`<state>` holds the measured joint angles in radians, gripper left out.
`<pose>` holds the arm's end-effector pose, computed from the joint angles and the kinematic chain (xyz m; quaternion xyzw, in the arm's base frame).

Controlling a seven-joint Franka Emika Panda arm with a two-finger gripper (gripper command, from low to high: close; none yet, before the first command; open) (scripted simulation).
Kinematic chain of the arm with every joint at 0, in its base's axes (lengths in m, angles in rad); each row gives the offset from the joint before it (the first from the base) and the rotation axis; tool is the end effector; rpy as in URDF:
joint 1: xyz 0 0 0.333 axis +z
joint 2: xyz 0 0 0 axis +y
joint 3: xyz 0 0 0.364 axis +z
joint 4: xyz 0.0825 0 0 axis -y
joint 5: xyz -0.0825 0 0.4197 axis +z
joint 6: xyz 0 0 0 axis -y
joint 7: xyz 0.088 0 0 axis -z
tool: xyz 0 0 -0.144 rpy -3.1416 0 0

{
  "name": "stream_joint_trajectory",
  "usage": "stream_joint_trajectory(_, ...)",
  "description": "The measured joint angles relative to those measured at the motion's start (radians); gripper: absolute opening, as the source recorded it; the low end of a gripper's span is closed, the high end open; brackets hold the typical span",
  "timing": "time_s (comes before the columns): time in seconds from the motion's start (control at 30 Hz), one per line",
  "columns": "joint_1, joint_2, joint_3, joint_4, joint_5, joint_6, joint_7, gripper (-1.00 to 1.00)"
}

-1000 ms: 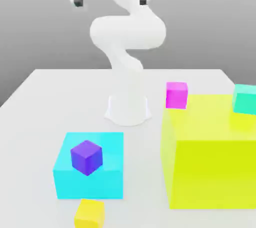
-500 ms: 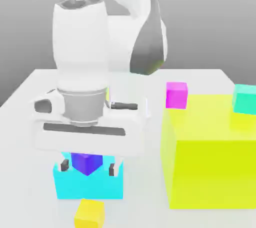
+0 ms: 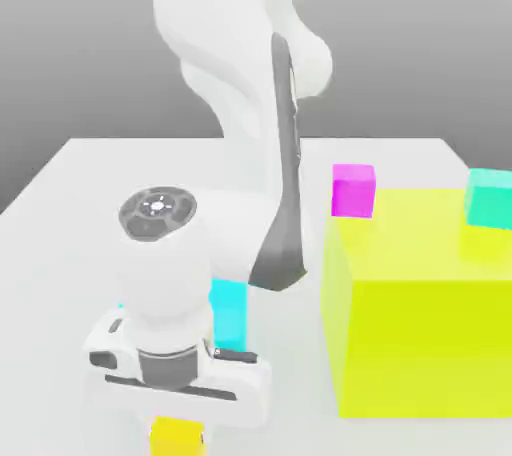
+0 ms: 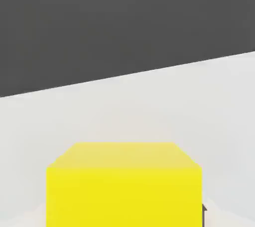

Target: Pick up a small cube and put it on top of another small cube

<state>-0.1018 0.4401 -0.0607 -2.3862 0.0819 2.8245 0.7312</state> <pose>0.5182 -0.0909 0.1101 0.8857 -0.4643 0.0000 0.0002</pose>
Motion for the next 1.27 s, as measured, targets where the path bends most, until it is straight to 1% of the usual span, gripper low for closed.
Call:
stream_joint_trajectory(0.13, 0.011, -0.123, -0.016, -0.024, -0.023, -0.099, 0.017, -1.0)
stream_joint_trajectory(0.2, 0.001, -0.152, -0.02, -0.013, -0.033, -0.149, -0.016, -1.0)
stream_joint_trajectory(0.37, 0.062, -0.288, 0.086, 0.028, -0.024, -0.351, -0.205, -1.0)
stream_joint_trajectory(0.43, 0.118, -0.351, 0.133, 0.044, -0.01, -0.438, -0.292, -1.0)
stream_joint_trajectory(0.53, 0.23, -0.45, 0.175, 0.062, 0.017, -0.562, -0.412, -1.0)
stream_joint_trajectory(0.8, 0.436, -0.746, 0.318, 0.046, 0.06, -0.811, -0.566, -1.0)
stream_joint_trajectory(0.87, 0.483, -0.82, 0.368, 0.02, 0.066, -0.837, -0.549, -1.0)
stream_joint_trajectory(1.0, 0.5, -0.803, 0.411, -0.08, 0.069, -0.708, -0.53, -1.0)
stream_joint_trajectory(1.03, 0.5, -0.794, 0.416, -0.099, 0.068, -0.68, -0.528, 1.0)
stream_joint_trajectory(1.23, 0.5, -0.79, 0.419, -0.108, 0.066, -0.665, -0.527, 1.0)
stream_joint_trajectory(1.27, 0.5, -0.795, 0.417, -0.099, 0.065, -0.68, -0.526, 1.0)
